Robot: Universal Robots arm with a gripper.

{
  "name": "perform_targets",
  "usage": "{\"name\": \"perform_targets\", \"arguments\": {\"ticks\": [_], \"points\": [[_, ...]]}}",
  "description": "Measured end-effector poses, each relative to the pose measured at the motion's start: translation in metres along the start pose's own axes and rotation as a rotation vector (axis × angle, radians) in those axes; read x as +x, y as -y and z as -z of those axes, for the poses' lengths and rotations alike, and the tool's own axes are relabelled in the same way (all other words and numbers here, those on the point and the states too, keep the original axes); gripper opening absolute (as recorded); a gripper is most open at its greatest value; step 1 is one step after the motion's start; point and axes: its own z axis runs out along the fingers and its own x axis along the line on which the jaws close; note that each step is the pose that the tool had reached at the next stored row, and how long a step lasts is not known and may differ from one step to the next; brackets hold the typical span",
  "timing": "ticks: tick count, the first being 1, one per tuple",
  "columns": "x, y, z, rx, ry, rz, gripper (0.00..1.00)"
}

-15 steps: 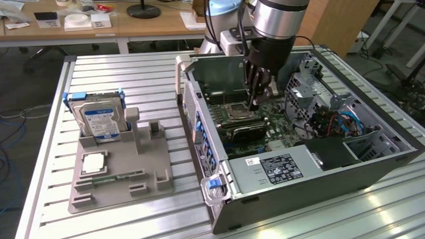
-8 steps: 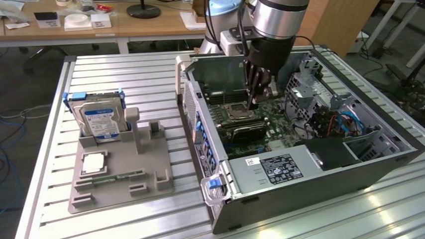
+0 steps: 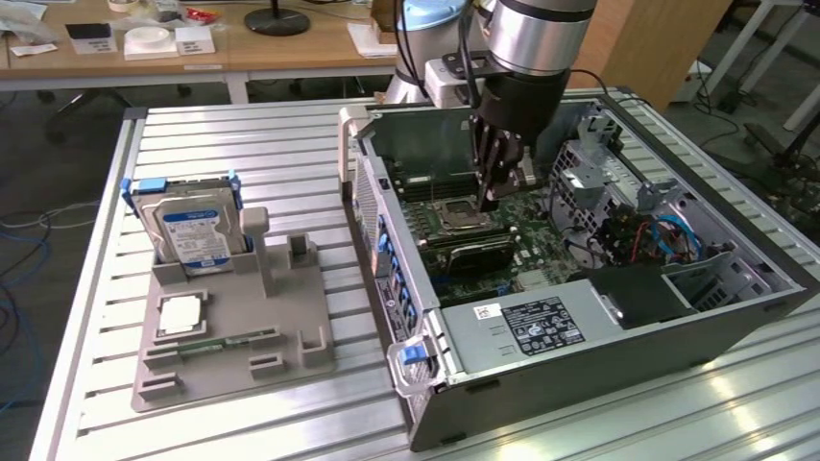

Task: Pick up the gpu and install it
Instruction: 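Press down on the gpu until it lock into place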

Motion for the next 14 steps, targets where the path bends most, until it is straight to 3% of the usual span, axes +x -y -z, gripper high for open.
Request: {"name": "perform_targets", "arguments": {"ticks": [14], "points": [[-0.0066,-0.0007,-0.0013,0.0001,0.0001,0.0,0.11]]}}
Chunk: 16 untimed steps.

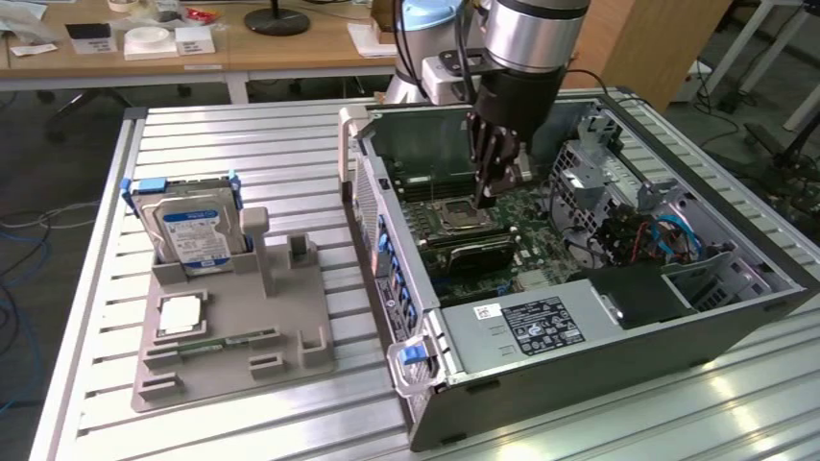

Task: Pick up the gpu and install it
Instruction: 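Press down on the gpu until it lock into place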

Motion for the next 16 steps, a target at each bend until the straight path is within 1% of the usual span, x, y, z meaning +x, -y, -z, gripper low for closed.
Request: {"name": "perform_targets", "arguments": {"ticks": [7,12,16], "points": [[0.0,-0.0003,-0.0094,0.0,-0.0002,0.0,0.11],[-0.0001,-0.0003,-0.0097,0.0,0.0,0.0,0.11],[-0.0029,-0.0004,-0.0099,-0.0001,0.0003,0.0,0.11]]}}
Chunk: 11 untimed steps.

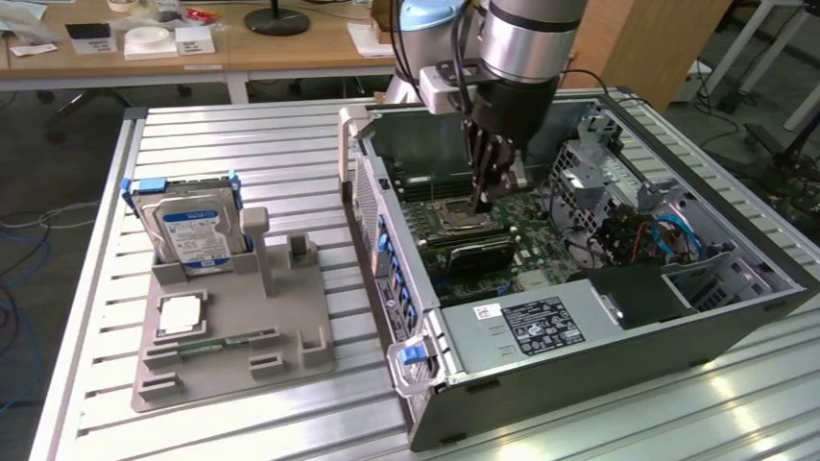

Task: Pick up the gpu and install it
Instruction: 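Press down on the gpu until it lock into place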

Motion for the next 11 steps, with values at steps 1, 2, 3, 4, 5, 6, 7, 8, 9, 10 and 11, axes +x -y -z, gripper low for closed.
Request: {"name": "perform_targets", "arguments": {"ticks": [1,2,3,4,5,6,7,8,9,10,11], "points": [[-0.0009,0.0,-0.0002,0.0,0.0003,0.0,0.11],[-0.0015,0.0,-0.0005,0.0,0.0009,0.0,0.11],[-0.002,0.0,-0.0012,0.0001,0.0014,0.0,0.11],[-0.0024,0.0,-0.002,0.0001,0.0018,0.0,0.11],[-0.0028,-0.0001,-0.0029,0.0,0.0018,0.0,0.11],[-0.0032,-0.0002,-0.0038,0.0,0.002,0.0,0.11],[-0.0036,-0.0002,-0.0046,0.0,0.0023,0.0,0.11],[-0.0038,-0.0001,-0.0048,0.0001,0.0025,0.0,0.11],[-0.0037,-0.0001,-0.0048,0.0,0.0024,0.0,0.11],[-0.0037,-0.0002,-0.0048,0.0,0.0023,0.0,0.11],[-0.0038,-0.0002,-0.0048,0.0,0.0022,0.0,0.11]]}}
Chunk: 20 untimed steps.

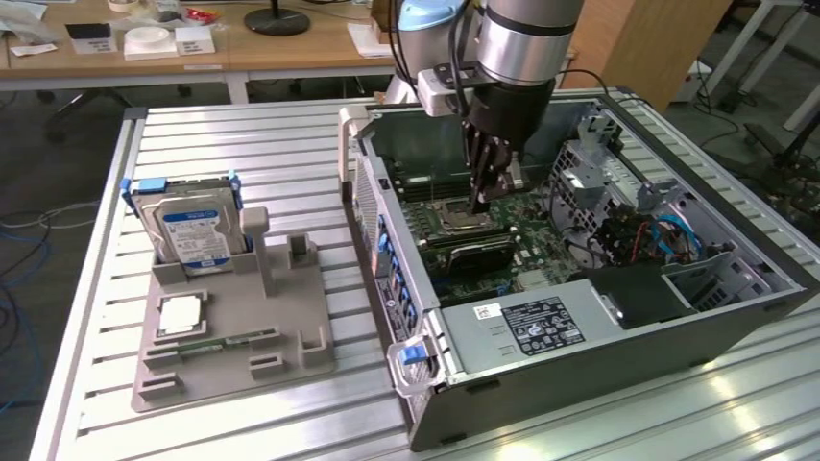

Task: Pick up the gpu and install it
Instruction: 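Press down on the gpu until it lock into place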

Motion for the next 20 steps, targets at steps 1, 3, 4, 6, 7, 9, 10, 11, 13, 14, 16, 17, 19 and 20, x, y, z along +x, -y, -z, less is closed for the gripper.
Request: {"name": "perform_targets", "arguments": {"ticks": [1,3,4,6,7,9,10,11,13,14,16,17,19,20], "points": [[0.0,0.0,0.0,0.0,0.0,0.0,0.11],[0.0,0.0,0.0,0.0,0.0,0.0,0.11],[-0.0001,0.0,-0.0003,0.0,0.0001,0.0,0.11],[0.0,0.0,-0.0014,0.0,0.0001,0.0,0.11],[0.0,-0.0001,-0.002,0.0,0.0001,0.0,0.11],[0.0,-0.0001,-0.0022,-0.0001,-0.0001,0.0,0.11],[0.0,-0.0001,-0.0023,-0.0001,-0.0001,0.0,0.11],[0.0,-0.0001,-0.0023,-0.0001,-0.0001,0.0,0.11],[0.0,-0.0001,-0.0023,-0.0001,0.0,0.0,0.11],[0.0,-0.0001,-0.0024,0.0,0.0,0.0,0.11],[-0.0001,-0.0001,-0.0034,0.0002,0.0005,0.0,0.11],[0.0,-0.0001,-0.0036,0.0001,0.0001,0.0,0.11],[0.0,-0.0001,-0.0035,-0.0001,0.0,0.0,0.11],[0.0,-0.0001,-0.0036,0.0,0.0,0.0,0.11]]}}
